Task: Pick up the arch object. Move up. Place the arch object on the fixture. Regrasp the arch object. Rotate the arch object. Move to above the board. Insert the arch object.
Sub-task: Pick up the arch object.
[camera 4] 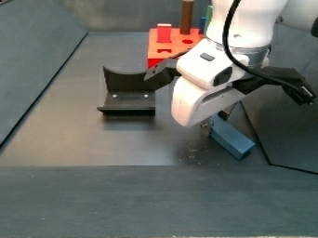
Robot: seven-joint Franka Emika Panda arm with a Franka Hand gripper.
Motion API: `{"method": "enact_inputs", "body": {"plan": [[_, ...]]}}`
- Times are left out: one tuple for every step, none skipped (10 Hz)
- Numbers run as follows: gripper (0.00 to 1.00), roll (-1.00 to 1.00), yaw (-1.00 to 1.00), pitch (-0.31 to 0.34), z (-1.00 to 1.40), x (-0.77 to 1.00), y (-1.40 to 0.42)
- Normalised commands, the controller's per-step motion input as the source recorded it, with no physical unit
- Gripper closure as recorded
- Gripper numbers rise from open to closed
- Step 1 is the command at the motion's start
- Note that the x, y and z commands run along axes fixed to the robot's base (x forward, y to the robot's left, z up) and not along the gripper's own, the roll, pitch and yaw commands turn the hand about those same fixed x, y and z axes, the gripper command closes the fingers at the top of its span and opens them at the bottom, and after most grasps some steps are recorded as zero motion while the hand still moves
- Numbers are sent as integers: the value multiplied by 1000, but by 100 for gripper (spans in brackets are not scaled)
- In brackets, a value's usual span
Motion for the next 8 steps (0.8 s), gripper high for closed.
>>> {"method": "enact_inputs", "body": {"plan": [[100, 0, 0, 0, 0, 0, 0], [100, 0, 0, 0, 0, 0, 0], [100, 0, 0, 0, 0, 0, 0], [100, 0, 0, 0, 0, 0, 0], [100, 0, 0, 0, 0, 0, 0], [100, 0, 0, 0, 0, 0, 0], [100, 0, 0, 0, 0, 0, 0], [100, 0, 0, 0, 0, 0, 0]]}}
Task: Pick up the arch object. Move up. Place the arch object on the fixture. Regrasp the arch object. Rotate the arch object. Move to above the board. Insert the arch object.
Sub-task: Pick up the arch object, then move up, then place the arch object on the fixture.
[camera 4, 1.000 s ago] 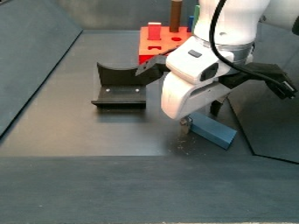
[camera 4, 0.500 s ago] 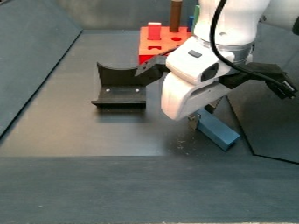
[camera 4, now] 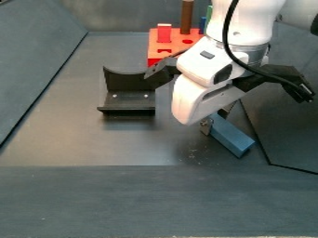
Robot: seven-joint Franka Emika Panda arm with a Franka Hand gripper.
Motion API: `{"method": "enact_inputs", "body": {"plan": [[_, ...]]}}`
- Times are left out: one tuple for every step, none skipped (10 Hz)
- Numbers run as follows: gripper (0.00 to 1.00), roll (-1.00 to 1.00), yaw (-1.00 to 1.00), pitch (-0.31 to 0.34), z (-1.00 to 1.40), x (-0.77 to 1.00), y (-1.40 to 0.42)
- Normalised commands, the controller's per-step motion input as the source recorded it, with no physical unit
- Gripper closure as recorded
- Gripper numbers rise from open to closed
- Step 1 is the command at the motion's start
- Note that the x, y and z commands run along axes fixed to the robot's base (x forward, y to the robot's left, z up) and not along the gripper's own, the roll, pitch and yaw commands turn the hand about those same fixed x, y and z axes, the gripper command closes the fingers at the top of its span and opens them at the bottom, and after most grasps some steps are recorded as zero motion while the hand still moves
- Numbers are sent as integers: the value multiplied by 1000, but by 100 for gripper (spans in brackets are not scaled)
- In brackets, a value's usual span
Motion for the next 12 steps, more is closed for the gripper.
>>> {"method": "enact_inputs", "body": {"plan": [[100, 0, 0, 0, 0, 0, 0], [100, 0, 0, 0, 0, 0, 0], [100, 0, 0, 0, 833, 0, 0], [100, 13, 0, 43, 757, -76, 64], [100, 26, -13, 72, 659, -70, 62], [100, 34, -23, 104, 553, -39, 40], [100, 52, -24, 140, 408, -14, 24], [100, 73, -19, 151, 306, -14, 17], [100, 95, -10, 152, 213, -17, 3], [100, 0, 0, 0, 1000, 0, 0], [100, 14, 11, 5, 1000, -1, -4], [100, 29, 8, 27, 1000, -9, -3]]}}
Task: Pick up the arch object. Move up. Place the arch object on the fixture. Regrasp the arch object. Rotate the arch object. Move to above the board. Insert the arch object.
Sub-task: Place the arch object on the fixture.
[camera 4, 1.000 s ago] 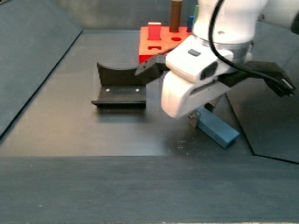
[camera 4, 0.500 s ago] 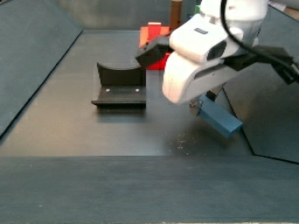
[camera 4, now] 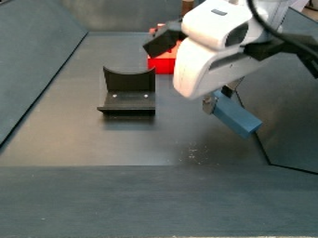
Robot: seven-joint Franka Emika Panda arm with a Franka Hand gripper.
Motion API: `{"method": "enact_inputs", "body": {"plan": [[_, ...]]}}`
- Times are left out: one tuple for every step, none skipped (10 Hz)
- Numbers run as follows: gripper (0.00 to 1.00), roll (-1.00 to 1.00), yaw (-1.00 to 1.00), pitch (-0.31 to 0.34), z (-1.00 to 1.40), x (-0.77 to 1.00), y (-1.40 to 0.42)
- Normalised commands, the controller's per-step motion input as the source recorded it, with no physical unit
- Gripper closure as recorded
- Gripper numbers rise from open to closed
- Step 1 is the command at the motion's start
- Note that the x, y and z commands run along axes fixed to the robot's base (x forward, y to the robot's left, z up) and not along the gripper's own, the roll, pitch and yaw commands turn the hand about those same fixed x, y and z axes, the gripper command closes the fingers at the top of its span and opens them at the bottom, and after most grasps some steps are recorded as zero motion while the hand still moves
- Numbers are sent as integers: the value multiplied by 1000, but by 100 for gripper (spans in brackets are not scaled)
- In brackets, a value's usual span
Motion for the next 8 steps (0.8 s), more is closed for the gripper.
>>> {"method": "enact_inputs", "body": {"plan": [[100, 41, 2, 68, 1000, -12, -2], [100, 47, 1, 101, 1000, -12, 0], [100, 58, 2, 124, 1000, -12, 1], [100, 76, 6, 135, 1000, -15, 0], [100, 95, 11, 142, 1000, -18, -2], [100, 115, 20, 149, 1000, -21, -6], [100, 131, 26, 152, 1000, -22, -6], [100, 142, 36, 154, 1000, -24, -12]]}}
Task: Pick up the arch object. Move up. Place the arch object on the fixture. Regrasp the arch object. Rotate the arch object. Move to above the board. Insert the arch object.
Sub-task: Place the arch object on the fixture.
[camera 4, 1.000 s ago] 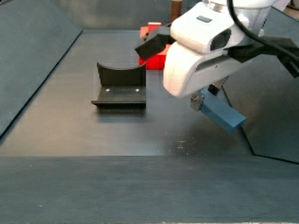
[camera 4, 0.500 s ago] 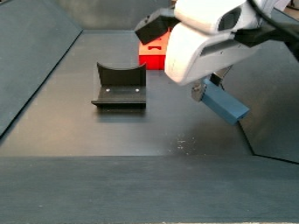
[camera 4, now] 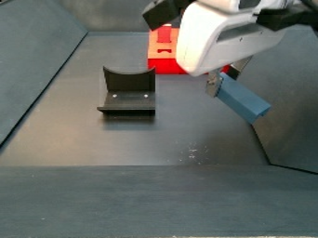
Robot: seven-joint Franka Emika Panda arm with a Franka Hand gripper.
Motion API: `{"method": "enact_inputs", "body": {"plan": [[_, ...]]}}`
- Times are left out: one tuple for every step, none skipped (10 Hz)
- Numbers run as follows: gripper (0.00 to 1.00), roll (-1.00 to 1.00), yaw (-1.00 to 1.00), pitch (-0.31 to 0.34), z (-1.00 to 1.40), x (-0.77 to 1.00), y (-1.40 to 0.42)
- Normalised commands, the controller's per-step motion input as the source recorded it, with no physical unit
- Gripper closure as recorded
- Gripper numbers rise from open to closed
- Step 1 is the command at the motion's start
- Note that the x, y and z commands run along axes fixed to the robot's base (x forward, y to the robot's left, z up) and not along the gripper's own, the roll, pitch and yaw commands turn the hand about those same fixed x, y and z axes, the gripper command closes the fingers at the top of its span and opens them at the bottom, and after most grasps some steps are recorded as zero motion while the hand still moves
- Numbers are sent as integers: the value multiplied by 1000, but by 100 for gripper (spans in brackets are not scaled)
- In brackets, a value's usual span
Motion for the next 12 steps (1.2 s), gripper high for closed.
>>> {"method": "enact_inputs", "body": {"plan": [[100, 139, 38, 151, 1000, -27, -14], [100, 134, 36, 145, 1000, -30, -10], [100, 125, 36, 135, 1000, -32, -8], [100, 125, 35, 134, 973, -34, -6], [100, 124, 35, 128, 892, -28, -7], [100, 126, 35, 128, 801, -26, -4], [100, 118, 36, 127, 678, -20, -4], [100, 112, 32, 127, 581, -17, 3], [100, 110, 32, 127, 513, -13, 2], [100, 99, 32, 128, 337, -8, 4], [100, 96, 32, 126, 265, -4, 5], [100, 227, -1000, 68, 137, 1000, -453]]}}
